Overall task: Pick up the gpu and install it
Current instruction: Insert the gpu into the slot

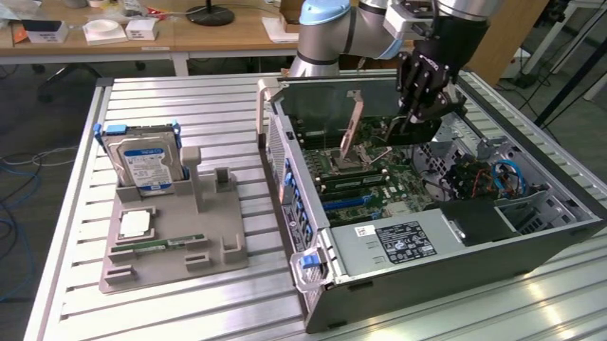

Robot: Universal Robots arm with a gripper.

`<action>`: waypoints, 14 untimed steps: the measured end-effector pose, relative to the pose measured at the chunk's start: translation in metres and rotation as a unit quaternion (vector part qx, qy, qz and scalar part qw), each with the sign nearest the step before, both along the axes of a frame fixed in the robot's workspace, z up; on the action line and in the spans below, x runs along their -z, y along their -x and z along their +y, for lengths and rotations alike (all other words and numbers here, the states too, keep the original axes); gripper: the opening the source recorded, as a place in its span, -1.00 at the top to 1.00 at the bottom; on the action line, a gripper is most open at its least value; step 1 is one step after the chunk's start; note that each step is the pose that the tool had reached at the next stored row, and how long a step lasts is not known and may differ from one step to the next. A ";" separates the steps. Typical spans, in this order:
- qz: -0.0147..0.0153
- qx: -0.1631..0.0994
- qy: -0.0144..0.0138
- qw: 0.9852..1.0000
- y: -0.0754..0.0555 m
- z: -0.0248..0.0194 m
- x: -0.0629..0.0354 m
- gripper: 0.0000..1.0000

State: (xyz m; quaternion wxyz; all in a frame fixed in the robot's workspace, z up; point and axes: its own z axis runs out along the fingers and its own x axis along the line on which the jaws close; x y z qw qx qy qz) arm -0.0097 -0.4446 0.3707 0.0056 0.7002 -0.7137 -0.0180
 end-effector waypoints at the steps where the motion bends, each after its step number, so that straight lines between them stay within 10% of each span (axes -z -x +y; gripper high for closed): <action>1: 0.000 0.000 0.000 1.000 0.000 0.0000 0.0008 0.47; 14: -0.002 0.000 0.000 1.000 0.002 0.0000 0.0104 0.47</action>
